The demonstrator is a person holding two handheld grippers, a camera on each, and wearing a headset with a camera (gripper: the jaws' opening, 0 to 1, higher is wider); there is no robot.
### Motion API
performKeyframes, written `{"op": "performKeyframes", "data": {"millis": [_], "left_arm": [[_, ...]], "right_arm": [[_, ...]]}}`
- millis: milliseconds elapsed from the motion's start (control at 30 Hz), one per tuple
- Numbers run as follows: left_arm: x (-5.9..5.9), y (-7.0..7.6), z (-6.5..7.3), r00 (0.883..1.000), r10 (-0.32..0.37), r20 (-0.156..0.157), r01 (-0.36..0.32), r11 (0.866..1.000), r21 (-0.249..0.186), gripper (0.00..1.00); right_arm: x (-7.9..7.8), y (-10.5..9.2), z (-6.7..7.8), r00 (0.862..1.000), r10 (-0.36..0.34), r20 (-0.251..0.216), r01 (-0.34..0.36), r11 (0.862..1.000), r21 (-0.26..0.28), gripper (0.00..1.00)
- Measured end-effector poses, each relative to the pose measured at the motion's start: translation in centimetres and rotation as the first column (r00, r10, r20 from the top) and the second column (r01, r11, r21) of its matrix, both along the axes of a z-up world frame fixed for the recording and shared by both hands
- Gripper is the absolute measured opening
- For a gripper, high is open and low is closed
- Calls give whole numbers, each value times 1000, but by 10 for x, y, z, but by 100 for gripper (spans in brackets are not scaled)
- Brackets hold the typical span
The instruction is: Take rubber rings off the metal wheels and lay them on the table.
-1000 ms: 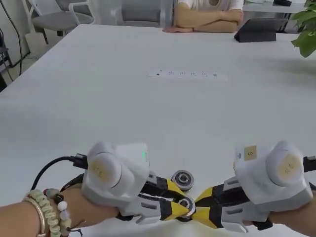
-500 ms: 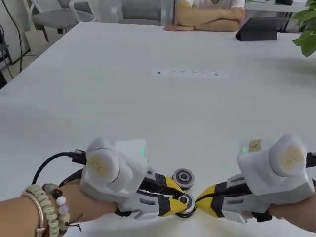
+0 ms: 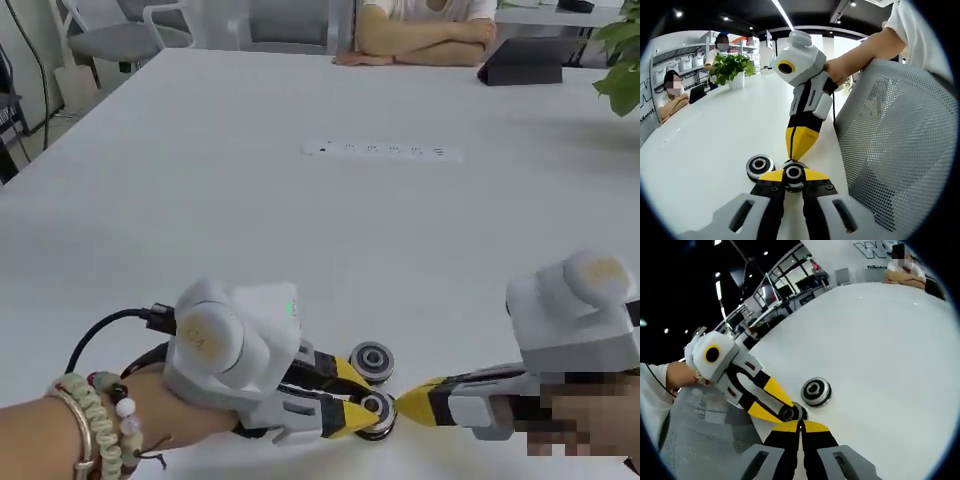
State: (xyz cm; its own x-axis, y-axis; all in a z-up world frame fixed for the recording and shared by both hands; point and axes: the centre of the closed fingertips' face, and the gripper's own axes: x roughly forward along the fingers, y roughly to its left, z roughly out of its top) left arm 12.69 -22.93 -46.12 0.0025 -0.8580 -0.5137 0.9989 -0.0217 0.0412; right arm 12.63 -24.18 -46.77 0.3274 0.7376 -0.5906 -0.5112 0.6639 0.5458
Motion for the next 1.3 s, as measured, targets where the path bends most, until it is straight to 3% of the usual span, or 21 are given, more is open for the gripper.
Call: {"op": "performKeyframes", "data": {"millis": [33, 67, 167, 367, 567, 1300], "left_arm": [[0, 0, 0, 1000, 0, 0, 0, 1000, -1, 7], [0, 0, 0, 1000, 1, 0, -1, 1000, -1, 7], [0, -1, 0, 1000, 4, 3, -4, 1000, -2, 7], [0, -1, -1, 1000, -5, 13, 5, 1000, 4, 7], [0, -1, 0, 1000, -14, 26, 13, 1000, 8, 7], [0, -2, 0, 1000, -9, 13, 9, 1000, 4, 7]], "right_arm": [[2, -3, -3, 1000, -7, 4, 7, 1000, -28, 0], [2, -3, -4, 999, 26, 40, -24, 998, -50, 0], [1, -1, -3, 997, 44, 56, -41, 998, -57, 0], [0, 0, -2, 1000, 28, 12, -28, 998, -51, 0], [-1, 1, 1, 999, 36, 14, -35, 998, -59, 0], [-3, 8, 6, 998, 59, 22, -58, 996, -62, 0]]}}
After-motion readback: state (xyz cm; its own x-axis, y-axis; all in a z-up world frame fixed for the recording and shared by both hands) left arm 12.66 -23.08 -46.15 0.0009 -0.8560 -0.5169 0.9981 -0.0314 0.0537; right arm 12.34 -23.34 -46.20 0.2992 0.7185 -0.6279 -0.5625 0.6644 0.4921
